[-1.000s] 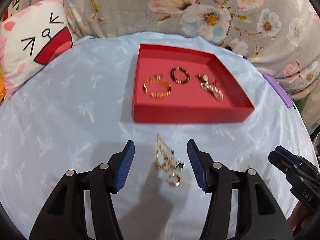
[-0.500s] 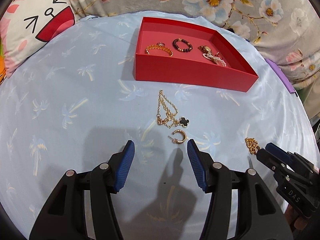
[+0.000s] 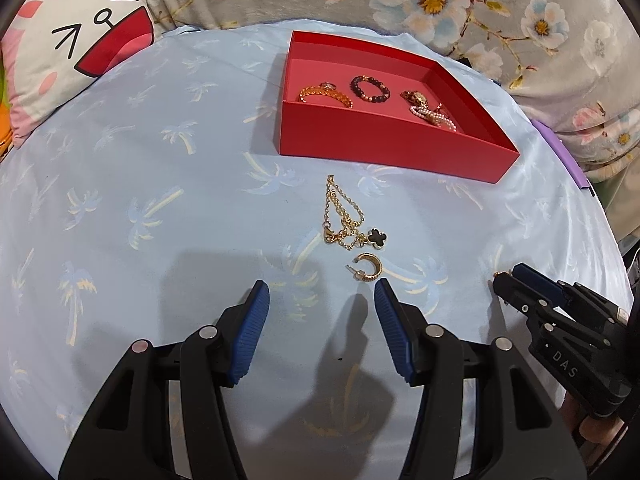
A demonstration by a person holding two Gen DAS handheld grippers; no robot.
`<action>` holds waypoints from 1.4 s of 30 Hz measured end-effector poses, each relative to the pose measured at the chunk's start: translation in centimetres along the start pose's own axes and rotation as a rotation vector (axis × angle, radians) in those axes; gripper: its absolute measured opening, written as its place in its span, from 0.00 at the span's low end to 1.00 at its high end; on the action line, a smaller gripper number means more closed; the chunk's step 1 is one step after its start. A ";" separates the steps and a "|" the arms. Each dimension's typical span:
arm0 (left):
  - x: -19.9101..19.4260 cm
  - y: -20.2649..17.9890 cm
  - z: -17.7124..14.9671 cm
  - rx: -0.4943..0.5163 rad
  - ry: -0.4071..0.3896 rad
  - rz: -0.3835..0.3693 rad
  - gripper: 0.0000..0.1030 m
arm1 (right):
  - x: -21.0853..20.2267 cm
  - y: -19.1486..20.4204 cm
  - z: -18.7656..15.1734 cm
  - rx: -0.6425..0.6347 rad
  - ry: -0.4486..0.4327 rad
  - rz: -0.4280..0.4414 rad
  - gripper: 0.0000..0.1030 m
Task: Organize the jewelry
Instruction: 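Move the right tool to the gold chain and grasp it, then grasp the gold clover-pendant necklace with the left tool while the right tool holds the chain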
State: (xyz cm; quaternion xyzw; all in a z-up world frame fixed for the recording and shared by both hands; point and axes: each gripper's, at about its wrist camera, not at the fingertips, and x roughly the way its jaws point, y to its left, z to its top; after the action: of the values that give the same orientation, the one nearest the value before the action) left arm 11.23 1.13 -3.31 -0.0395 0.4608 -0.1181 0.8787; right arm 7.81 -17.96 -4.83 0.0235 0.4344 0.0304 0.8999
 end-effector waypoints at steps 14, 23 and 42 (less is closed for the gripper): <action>0.2 -0.7 1.8 0.016 -0.025 -0.006 0.51 | -1.9 -0.3 1.0 0.048 -0.045 0.073 0.07; 3.0 -1.7 3.7 0.023 0.006 0.002 0.44 | -3.7 0.1 1.6 0.048 -0.076 0.105 0.07; -0.2 -2.2 3.9 0.065 -0.058 -0.068 0.02 | -5.6 0.0 2.1 0.064 -0.112 0.128 0.07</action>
State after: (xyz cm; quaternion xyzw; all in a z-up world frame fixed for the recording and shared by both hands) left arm 13.93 -1.12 -0.48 -0.0303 0.4293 -0.1617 0.8881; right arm 5.93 -18.40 0.84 0.0818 0.3818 0.0725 0.9178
